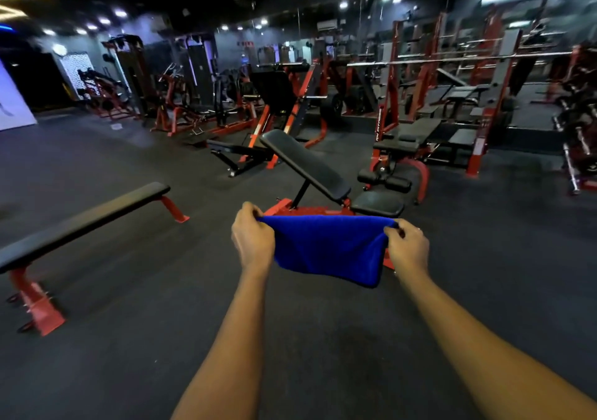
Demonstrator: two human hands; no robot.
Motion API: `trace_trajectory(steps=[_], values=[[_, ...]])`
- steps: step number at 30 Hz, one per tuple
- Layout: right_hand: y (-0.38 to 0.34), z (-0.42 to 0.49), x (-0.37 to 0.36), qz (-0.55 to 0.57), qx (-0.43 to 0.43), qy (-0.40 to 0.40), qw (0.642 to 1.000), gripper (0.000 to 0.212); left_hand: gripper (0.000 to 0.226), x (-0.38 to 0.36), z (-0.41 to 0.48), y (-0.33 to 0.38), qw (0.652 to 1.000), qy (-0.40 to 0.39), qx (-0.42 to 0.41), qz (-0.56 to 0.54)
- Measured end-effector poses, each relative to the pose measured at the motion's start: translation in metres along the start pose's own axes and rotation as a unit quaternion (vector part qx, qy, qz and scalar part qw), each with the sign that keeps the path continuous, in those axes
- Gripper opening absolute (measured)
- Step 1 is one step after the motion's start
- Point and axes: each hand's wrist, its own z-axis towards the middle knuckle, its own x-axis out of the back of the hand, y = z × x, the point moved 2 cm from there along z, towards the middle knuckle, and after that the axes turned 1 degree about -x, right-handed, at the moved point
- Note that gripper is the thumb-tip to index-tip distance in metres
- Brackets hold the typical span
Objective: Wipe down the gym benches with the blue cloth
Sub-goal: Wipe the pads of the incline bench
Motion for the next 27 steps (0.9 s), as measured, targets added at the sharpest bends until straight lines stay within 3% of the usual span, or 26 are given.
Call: trace_trajectory(steps=[5, 10, 15, 21, 27], values=[[-0.002, 0.079, -0.037, 0.017, -0.015, 0.036, 0.999, 0.023, 0.031, -0.07, 0.066, -0.005, 1.0, -0.018, -0.003, -0.021], [0.001, 0.166, -0.096, 0.014, -0.061, 0.022, 0.998, 0.019, 0.023, -0.143, 0.147, -0.029, 0.998, -0.04, 0.023, -0.037], [0.002, 0.23, -0.147, 0.017, -0.1, 0.026, 0.994, 0.019, 0.029, -0.191, 0.225, -0.043, 0.991, -0.131, 0.03, -0.022], [0.003, 0.29, -0.196, 0.031, -0.117, -0.039, 0.992, 0.034, 0.033, -0.222, 0.286, -0.062, 0.976, -0.21, 0.057, -0.031], [0.009, 0.33, -0.23, 0.023, -0.115, -0.066, 0.991, 0.022, 0.019, -0.241, 0.317, -0.094, 0.951, -0.309, 0.021, -0.022]])
